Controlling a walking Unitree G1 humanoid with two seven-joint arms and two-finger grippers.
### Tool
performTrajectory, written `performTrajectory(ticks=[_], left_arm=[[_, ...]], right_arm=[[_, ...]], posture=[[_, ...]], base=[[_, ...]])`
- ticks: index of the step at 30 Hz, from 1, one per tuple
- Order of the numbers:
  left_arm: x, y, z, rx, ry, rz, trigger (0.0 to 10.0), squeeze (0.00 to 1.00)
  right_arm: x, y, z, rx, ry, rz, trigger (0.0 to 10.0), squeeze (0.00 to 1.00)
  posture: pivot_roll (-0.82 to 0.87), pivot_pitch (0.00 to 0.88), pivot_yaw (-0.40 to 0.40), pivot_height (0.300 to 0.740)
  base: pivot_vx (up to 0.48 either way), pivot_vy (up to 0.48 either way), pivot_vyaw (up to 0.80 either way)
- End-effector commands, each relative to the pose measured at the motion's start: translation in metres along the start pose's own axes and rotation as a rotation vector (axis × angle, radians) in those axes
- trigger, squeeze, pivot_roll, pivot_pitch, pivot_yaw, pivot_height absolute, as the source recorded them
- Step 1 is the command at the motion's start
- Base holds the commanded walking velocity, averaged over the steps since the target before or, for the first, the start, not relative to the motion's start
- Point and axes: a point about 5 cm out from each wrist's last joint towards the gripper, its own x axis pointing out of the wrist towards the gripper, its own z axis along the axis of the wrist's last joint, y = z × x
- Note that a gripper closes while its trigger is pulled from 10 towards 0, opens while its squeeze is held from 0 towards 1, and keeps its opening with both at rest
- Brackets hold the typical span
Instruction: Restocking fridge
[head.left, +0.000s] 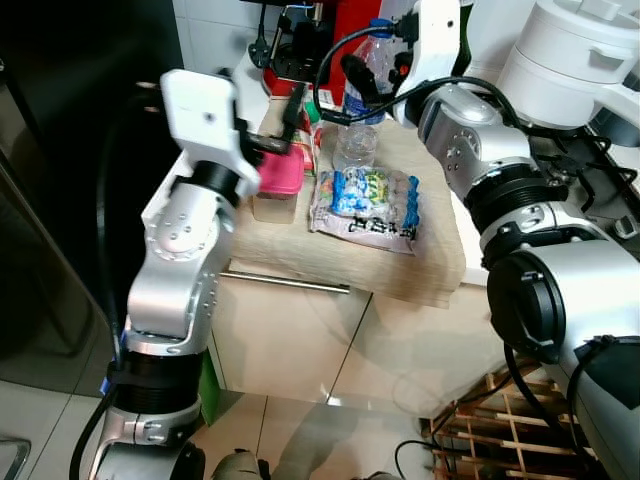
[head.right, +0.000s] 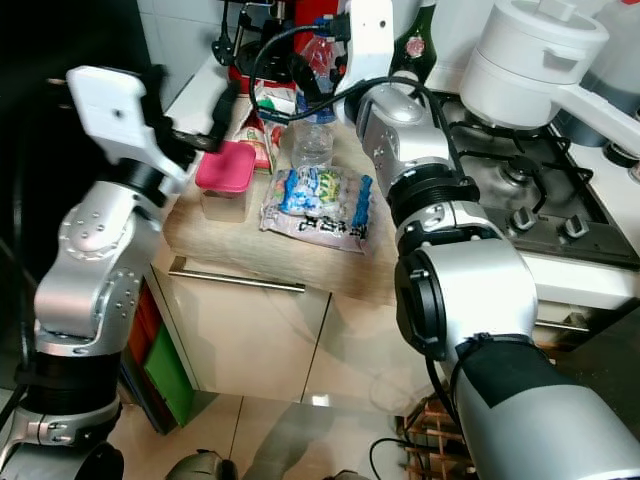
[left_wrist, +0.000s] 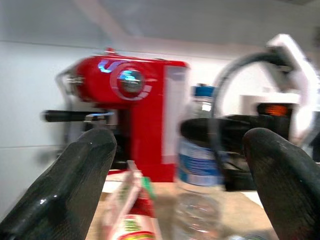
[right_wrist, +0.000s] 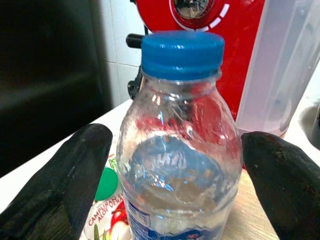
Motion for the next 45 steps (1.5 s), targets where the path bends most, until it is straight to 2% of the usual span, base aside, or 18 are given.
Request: performTrajectory(ticks=[1,3,4,20,25,27,28,30,31,32,34,38,39,40,41,43,45], left_arm=[[-0.001,-0.003,0.004,0.001,-0.005,-0.044,10.0,0.00],[-0.001,-0.003,0.004,0.000,-0.005,-0.052,10.0,0.00],[-0.002,-0.002,0.003,0.001,0.001,-0.064,10.0,0.00],[-0.004,0.000,0.002,0.010,0.009,-0.076,10.0,0.00],[-0.005,-0.002,0.000,0.007,0.014,-0.076,10.0,0.00],[-0.005,-0.004,-0.002,0.007,0.019,-0.081,10.0,0.00],[-0.005,-0.005,-0.004,0.005,0.023,-0.082,10.0,0.00],[-0.005,-0.005,-0.004,0.005,0.025,-0.081,10.0,0.00],[-0.005,-0.004,-0.007,0.019,0.041,-0.072,10.0,0.00],[-0.005,-0.004,-0.007,0.019,0.041,-0.072,10.0,0.00],[-0.005,-0.004,-0.010,0.054,0.058,-0.052,10.0,0.00],[-0.006,-0.008,-0.013,0.052,0.049,-0.039,10.0,0.00],[-0.006,-0.008,-0.013,0.052,0.049,-0.039,10.0,0.00],[-0.006,-0.008,-0.013,0.032,0.035,-0.024,10.0,0.00],[-0.006,-0.008,-0.013,0.032,0.035,-0.024,10.0,0.00],[-0.005,-0.010,-0.011,0.010,-0.003,-0.015,10.0,0.00],[-0.004,-0.010,-0.008,0.007,-0.026,-0.005,10.0,0.00]], right_arm=[[0.001,-0.001,0.013,-0.006,-0.039,-0.012,10.0,0.00],[0.001,0.000,0.013,-0.004,-0.040,-0.011,10.0,0.00],[0.001,0.000,0.014,0.004,-0.046,-0.014,0.0,0.00],[0.003,0.004,0.014,0.029,-0.053,-0.012,0.0,0.00],[0.002,0.003,0.028,0.025,-0.117,-0.013,0.0,0.00],[0.001,0.002,0.038,0.001,-0.172,-0.026,0.0,0.00],[-0.003,-0.003,0.052,-0.023,-0.275,-0.060,0.0,0.00],[-0.004,-0.004,0.056,-0.030,-0.307,-0.073,0.0,0.00],[-0.008,-0.009,0.066,-0.043,-0.379,-0.110,0.0,0.00],[-0.008,-0.009,0.066,-0.043,-0.379,-0.110,0.0,0.00],[-0.013,-0.012,0.077,-0.072,-0.461,-0.144,0.0,0.00],[-0.030,-0.016,0.104,-0.197,-0.691,-0.220,0.0,0.00],[-0.030,-0.016,0.104,-0.197,-0.691,-0.220,0.0,0.00],[-0.040,-0.017,0.111,-0.273,-0.794,-0.265,0.0,0.00],[-0.040,-0.017,0.111,-0.273,-0.794,-0.265,0.0,0.00],[-0.053,-0.017,0.113,-0.401,-0.911,-0.325,0.0,0.00],[-0.058,-0.017,0.111,-0.436,-0.945,-0.346,0.0,0.00]], posture=[[0.14,0.000,-0.091,0.740],[0.15,0.000,-0.090,0.740],[0.15,0.000,-0.090,0.740],[0.16,0.000,-0.097,0.740],[0.16,0.000,-0.097,0.740],[0.15,0.000,-0.097,0.740],[0.15,0.000,-0.095,0.740],[0.15,0.000,-0.095,0.740],[0.15,0.000,-0.090,0.740],[0.15,0.000,-0.090,0.740],[0.15,0.000,-0.085,0.740],[0.14,0.000,-0.074,0.740],[0.14,0.000,-0.074,0.740],[0.13,0.000,-0.072,0.740],[0.13,0.000,-0.072,0.740],[0.12,0.000,-0.069,0.740],[0.11,0.000,-0.067,0.740]], base=[[0.000,0.000,0.00],[0.000,0.000,0.00],[0.000,0.000,0.00],[0.000,0.000,0.00],[0.000,0.000,0.00],[0.000,0.000,0.00],[0.000,0.000,0.00],[0.000,0.000,0.00],[0.000,0.000,0.00],[0.000,0.000,0.00],[0.000,0.000,0.00],[0.000,0.000,0.00],[0.000,0.000,0.00],[0.000,0.000,0.00],[0.000,0.000,0.00],[0.000,0.000,0.00],[0.000,0.000,0.00]])
